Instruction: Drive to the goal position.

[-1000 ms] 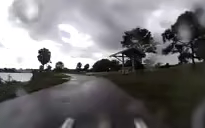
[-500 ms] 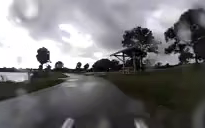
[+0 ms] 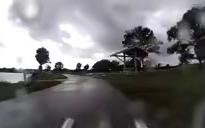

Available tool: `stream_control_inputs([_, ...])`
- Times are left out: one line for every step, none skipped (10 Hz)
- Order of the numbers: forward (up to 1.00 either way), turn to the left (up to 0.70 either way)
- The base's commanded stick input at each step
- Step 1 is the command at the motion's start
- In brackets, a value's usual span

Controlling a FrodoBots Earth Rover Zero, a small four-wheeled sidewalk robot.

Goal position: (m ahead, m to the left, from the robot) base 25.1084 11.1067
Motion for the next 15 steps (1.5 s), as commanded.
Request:
stream_control_inputs([1.00, 0.27])
stream_control_inputs([1.00, 0.14])
stream_control_inputs([1.00, 0.00])
stream_control_inputs([1.00, 0.05])
stream_control_inputs([1.00, 0.35])
stream_control_inputs([1.00, 0.27])
stream_control_inputs([1.00, 0.11])
stream_control_inputs([1.00, 0.01])
stream_control_inputs([1.00, 0.00])
stream_control_inputs([1.00, 0.00])
stream_control_inputs([1.00, 0.00])
stream_control_inputs([1.00, 0.00])
stream_control_inputs([1.00, 0.00])
stream_control_inputs([1.00, 0.08])
stream_control_inputs([1.00, 0.32])
